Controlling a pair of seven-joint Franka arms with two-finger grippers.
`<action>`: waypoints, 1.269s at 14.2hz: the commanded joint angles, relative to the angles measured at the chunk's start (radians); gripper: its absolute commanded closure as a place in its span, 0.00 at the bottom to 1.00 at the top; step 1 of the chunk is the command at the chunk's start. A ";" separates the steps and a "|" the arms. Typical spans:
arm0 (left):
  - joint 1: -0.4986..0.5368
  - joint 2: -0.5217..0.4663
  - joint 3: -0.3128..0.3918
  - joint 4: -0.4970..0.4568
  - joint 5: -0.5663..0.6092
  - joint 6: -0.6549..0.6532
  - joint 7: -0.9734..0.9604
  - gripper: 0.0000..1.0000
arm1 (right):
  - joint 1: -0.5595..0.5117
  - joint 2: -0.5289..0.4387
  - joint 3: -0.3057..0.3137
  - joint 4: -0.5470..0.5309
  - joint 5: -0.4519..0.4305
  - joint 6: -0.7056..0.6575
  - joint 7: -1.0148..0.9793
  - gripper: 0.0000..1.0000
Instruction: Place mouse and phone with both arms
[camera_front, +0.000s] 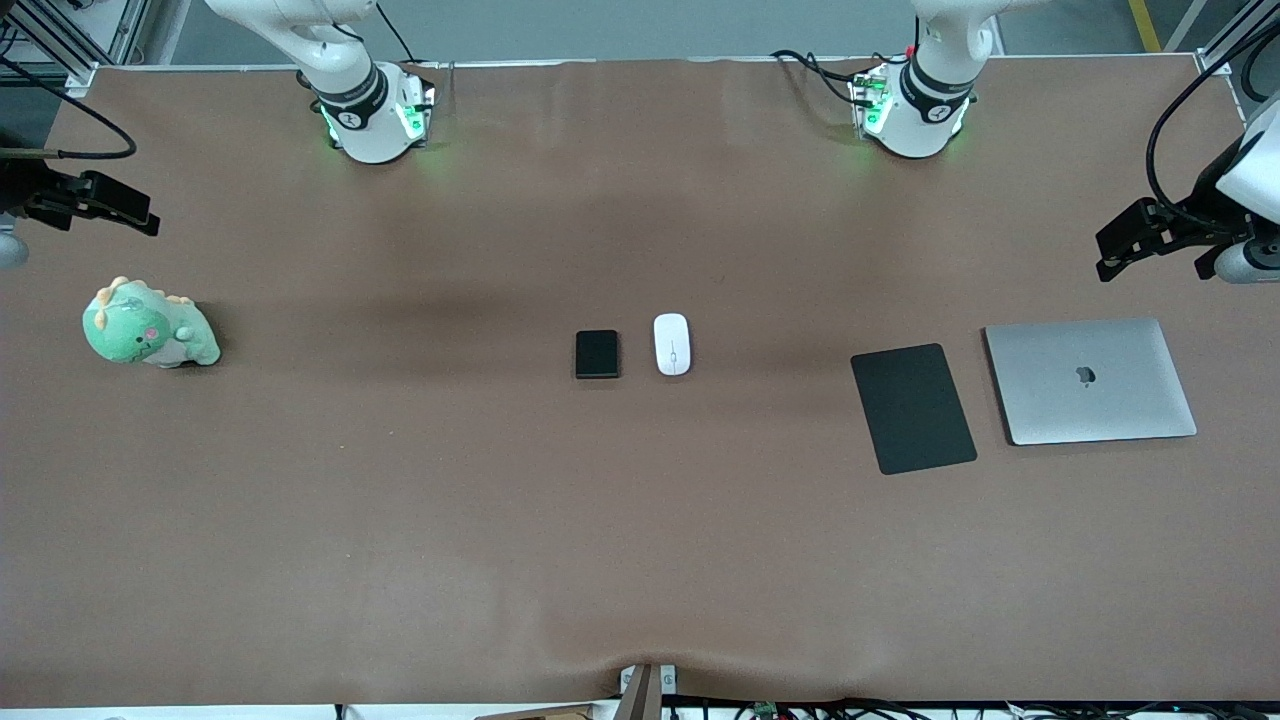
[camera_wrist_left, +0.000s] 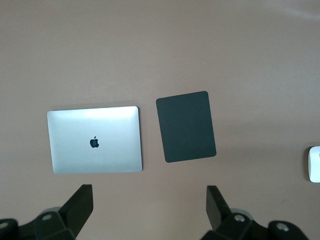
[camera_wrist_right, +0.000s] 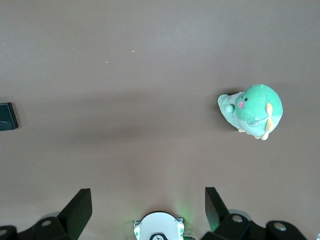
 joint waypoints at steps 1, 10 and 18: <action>0.006 0.010 -0.004 0.025 -0.007 -0.012 0.005 0.00 | 0.002 -0.001 0.001 0.014 -0.011 -0.004 -0.009 0.00; -0.006 0.050 -0.004 0.023 -0.018 -0.009 -0.013 0.00 | 0.005 0.036 0.001 0.054 -0.011 -0.004 -0.008 0.00; -0.032 0.147 -0.024 0.014 -0.021 0.037 -0.015 0.00 | 0.000 0.037 0.001 0.054 -0.009 -0.005 -0.009 0.00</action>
